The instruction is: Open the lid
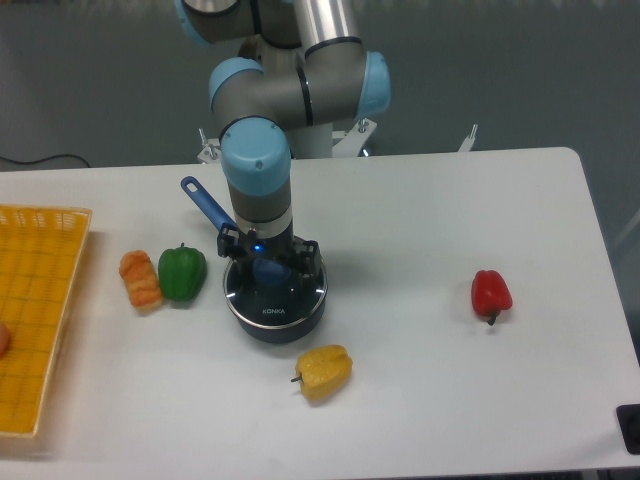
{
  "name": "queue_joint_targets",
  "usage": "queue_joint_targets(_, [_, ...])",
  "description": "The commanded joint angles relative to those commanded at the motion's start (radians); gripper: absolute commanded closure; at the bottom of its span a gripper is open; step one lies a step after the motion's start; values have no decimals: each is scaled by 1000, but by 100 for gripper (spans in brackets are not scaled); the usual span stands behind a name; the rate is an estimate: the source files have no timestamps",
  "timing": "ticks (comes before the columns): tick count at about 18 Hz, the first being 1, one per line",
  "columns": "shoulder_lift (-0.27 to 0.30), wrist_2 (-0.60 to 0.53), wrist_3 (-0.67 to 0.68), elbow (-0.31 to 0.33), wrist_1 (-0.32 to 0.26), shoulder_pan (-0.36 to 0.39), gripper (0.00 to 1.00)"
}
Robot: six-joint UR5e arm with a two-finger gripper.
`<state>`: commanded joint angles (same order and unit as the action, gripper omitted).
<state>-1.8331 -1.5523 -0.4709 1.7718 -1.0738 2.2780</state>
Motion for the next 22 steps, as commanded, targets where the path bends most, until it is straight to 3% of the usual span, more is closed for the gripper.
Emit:
queue_joint_targets(14, [-9, -52, -60, 3, -3, -12, 0])
queue_joint_targets(22, [-15, -57, -60, 5, -8, -15, 12])
